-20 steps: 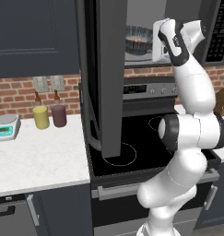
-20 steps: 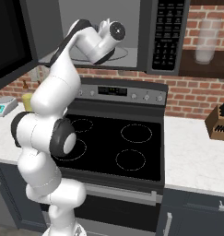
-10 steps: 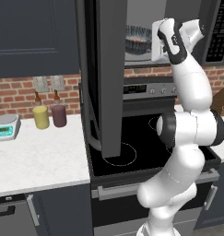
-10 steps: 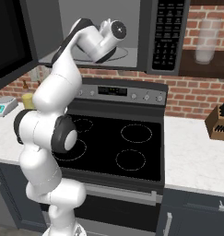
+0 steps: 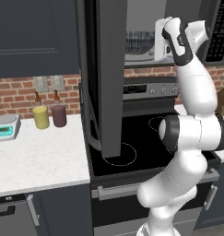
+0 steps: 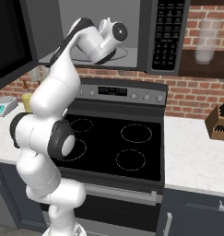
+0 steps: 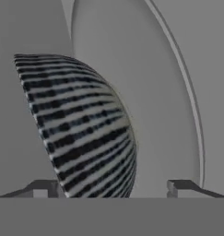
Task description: Open the microwave, place the bowl with waffle inside the microwave, then close the microwave door and turn it on.
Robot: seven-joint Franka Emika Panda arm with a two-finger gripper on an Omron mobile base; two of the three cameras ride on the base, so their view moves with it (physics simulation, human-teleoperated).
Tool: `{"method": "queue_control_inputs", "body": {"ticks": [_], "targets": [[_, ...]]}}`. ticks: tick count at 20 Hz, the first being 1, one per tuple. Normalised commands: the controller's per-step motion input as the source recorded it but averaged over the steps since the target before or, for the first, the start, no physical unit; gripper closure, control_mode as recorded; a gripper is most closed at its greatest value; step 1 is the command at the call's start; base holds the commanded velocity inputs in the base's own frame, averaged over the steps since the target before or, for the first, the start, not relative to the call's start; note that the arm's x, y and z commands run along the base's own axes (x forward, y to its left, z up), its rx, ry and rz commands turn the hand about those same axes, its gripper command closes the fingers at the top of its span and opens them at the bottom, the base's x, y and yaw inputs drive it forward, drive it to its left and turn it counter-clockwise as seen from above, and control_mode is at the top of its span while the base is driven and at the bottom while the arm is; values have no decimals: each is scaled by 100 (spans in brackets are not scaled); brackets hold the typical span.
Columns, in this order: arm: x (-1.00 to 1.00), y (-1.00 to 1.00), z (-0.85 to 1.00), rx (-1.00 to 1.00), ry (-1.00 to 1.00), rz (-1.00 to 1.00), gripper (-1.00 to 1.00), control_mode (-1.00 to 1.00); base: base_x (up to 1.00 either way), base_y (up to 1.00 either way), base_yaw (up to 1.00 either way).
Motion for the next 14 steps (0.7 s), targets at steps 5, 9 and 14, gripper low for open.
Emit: {"method": "queue_control_inputs", "body": {"ticks": [5, 9, 14], "targets": [[-31, 0, 6, 0, -22, 0, -100, -100, 0, 0, 0], [-42, 0, 0, 0, -26, 0, -100, -100, 0, 0, 0], [-59, 0, 0, 0, -22, 0, -100, -100, 0, 0, 0]]}}
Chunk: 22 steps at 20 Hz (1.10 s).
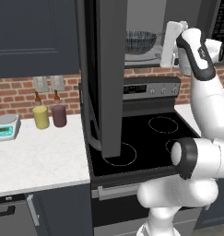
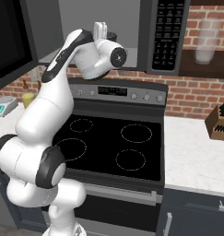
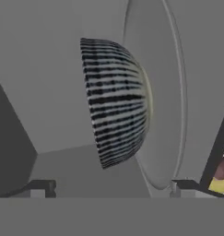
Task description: Open the microwave, place the bowl with waffle inside the microwave, then close the microwave door and turn it on.
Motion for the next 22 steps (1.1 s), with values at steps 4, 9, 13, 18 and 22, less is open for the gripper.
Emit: {"method": "queue_control_inputs", "body": {"ticks": [4, 9, 13, 18, 22], "targets": [[-31, 0, -10, -1, -4, 0, -100, -100, 0, 0, 0], [-32, -6, -17, -10, 1, 0, -100, -100, 0, 0, 0], [-100, -9, 12, -18, -12, -5, -100, -100, 0, 0, 0], [-73, 0, -9, -32, -6, -7, -100, -100, 0, 0, 0], [-35, 0, -47, -46, -2, -12, -100, -100, 0, 0, 0]]}}
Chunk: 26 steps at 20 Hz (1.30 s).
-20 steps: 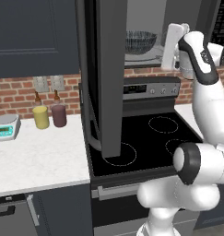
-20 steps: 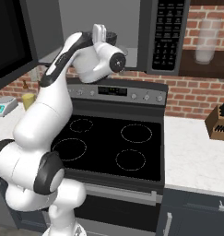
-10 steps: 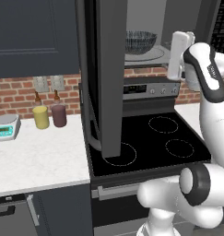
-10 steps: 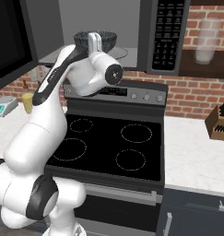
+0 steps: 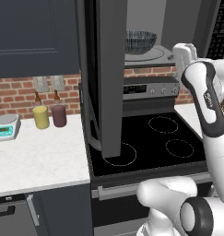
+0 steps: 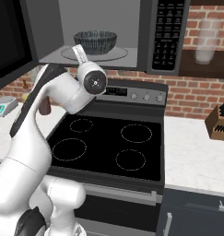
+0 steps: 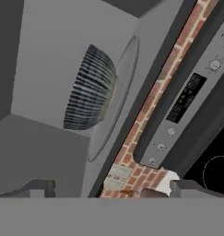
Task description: Open the microwave, place the bowl with waffle inside the microwave, then close the microwave door and turn it on.
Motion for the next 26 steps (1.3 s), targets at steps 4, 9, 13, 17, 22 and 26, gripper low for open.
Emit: {"method": "queue_control_inputs", "body": {"ticks": [4, 9, 13, 17, 22, 26], "targets": [[-25, -6, -35, -46, 0, -15, -100, -100, 0, 0, 0], [-30, -4, -35, -48, 0, -16, -100, -100, 0, 0, 0], [-33, 0, -39, -50, 0, -20, -100, -100, 0, 0, 0], [-26, -8, -32, -48, 0, -22, -100, -100, 0, 0, 0], [-16, -14, -23, -44, 4, -24, -100, -100, 0, 0, 0], [-2, -9, -46, -37, 6, -14, -100, -100, 0, 0, 0]]}}
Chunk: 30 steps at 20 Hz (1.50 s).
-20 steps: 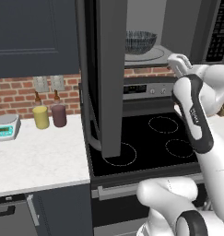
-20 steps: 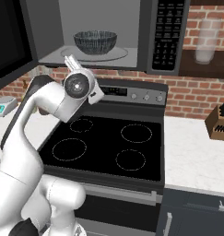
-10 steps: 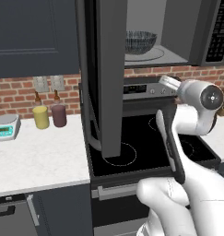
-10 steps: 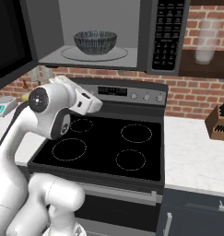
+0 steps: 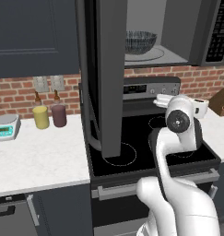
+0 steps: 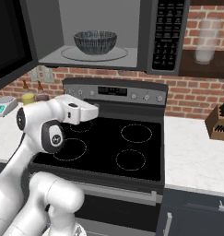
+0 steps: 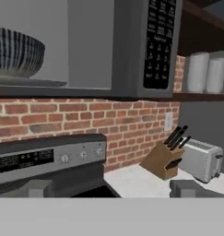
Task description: Open the microwave, place the bowl with waffle inside the microwave, then close the microwave door and turn it on.
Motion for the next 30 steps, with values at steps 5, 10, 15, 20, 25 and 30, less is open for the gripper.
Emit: {"method": "queue_control_inputs", "body": {"ticks": [5, 10, 15, 20, 25, 30], "targets": [[-13, -1, -38, -31, 0, -7, -100, -100, 0, 0, 0], [-46, 26, -7, -33, -7, -20, -100, -100, 0, 0, 0], [-49, 61, 0, -30, -5, -25, -100, -100, 0, 0, 0], [-4, 52, -61, -31, -5, -15, -100, -100, 0, 0, 0], [3, 12, -74, -32, -22, -10, -100, -100, 0, 0, 0], [-52, 59, 5, -14, -12, -12, -100, -100, 0, 0, 0]]}}
